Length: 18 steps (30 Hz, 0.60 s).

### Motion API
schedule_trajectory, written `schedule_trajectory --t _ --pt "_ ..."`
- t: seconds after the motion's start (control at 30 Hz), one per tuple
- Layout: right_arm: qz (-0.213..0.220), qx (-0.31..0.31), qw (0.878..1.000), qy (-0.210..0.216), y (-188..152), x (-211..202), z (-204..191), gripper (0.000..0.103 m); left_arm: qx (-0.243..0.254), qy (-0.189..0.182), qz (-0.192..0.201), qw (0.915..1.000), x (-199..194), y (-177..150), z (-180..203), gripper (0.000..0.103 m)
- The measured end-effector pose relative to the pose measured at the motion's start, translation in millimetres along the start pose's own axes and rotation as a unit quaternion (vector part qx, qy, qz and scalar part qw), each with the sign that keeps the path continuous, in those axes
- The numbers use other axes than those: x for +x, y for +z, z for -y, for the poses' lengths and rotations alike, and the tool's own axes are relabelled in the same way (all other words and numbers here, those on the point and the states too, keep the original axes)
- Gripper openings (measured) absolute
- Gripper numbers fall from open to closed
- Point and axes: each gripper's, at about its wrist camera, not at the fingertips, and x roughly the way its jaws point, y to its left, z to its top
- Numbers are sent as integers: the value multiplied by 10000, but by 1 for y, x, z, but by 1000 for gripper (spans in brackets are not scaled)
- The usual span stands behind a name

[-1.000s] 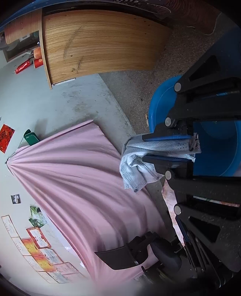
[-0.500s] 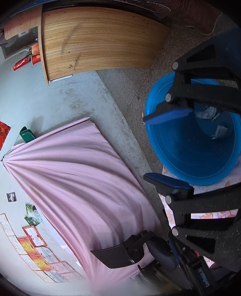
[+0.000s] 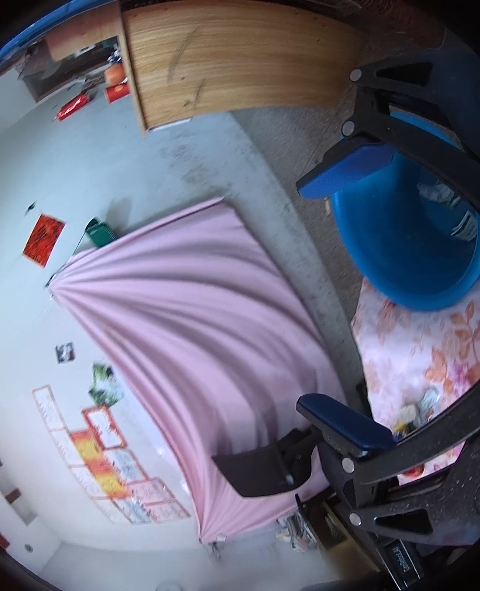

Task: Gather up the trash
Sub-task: 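Open both tools to drop the mask and packet into the basin, then move both tools back over the remaining trash on the bedspread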

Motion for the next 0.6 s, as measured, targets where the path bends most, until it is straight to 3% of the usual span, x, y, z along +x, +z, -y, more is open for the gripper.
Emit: schedule_trajectory --t 0.37,0.6 --pt "580 -689 9930 765 -7 -11 -75 103 58 870 623 9942 -59 4 -53 101" --pt "571 -1087 9870 1033 -27 0 -117 103 277 1417 735 9868 -81 -6 -98 101"
